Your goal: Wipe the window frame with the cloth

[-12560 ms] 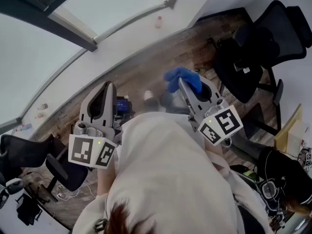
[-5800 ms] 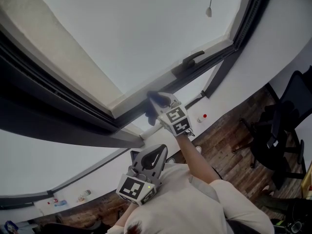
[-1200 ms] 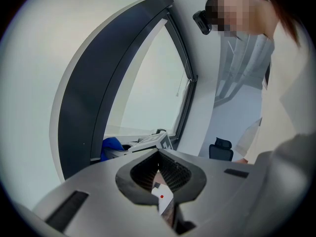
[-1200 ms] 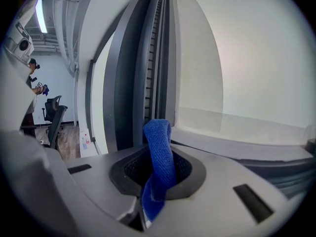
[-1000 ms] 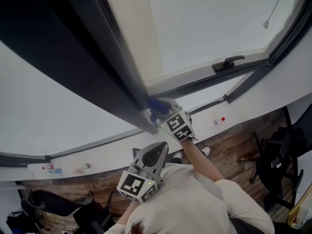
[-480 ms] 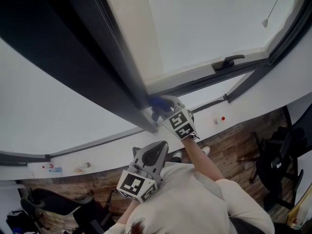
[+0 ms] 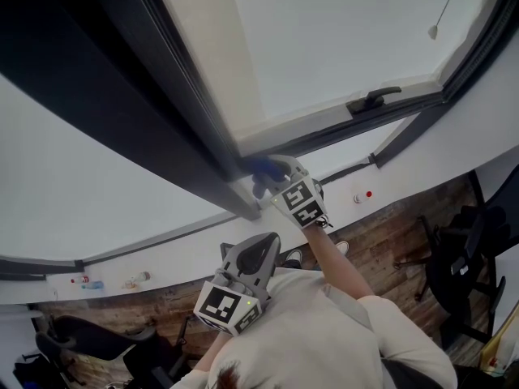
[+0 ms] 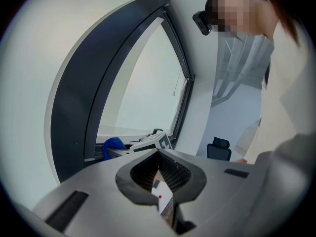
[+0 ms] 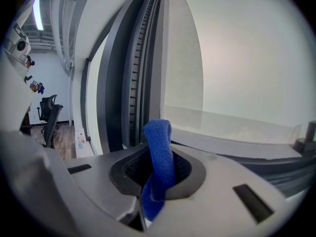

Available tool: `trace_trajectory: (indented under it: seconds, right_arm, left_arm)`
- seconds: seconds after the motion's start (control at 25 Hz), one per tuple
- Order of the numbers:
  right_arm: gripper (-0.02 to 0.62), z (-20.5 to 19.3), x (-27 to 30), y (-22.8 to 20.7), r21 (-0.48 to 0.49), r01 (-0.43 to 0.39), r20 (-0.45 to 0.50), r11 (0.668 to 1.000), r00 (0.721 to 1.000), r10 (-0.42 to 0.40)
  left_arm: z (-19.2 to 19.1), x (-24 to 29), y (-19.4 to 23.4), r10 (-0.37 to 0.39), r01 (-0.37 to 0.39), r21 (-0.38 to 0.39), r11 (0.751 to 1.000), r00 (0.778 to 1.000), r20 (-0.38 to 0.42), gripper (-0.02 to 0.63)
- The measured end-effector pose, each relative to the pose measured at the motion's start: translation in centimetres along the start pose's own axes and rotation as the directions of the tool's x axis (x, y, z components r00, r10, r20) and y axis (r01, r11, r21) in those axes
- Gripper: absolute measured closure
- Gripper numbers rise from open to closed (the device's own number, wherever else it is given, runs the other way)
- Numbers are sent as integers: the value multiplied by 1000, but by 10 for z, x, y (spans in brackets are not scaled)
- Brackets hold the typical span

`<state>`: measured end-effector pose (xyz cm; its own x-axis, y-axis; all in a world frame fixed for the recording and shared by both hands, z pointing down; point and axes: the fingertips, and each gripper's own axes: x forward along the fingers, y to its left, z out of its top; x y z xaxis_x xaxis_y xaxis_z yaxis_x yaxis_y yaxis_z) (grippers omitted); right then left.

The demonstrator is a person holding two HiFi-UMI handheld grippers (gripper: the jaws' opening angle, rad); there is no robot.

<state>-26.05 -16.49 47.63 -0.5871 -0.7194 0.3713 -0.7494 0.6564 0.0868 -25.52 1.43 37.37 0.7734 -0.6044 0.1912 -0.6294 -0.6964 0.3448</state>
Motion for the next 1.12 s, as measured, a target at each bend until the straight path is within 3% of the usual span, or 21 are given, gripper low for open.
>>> trace_trajectory:
  seconds: [0.84, 1.12]
  right_arm:
    - [546, -6, -10, -18, 11, 16, 1, 1000, 1000, -16]
    - [546, -9, -17, -32, 13, -3, 10, 1000, 1000, 3]
  left_arm:
    - [0, 10, -4, 4, -4, 2, 1000, 1000, -2, 597]
    - [6, 20, 0, 72, -73, 4, 997, 997, 18, 597]
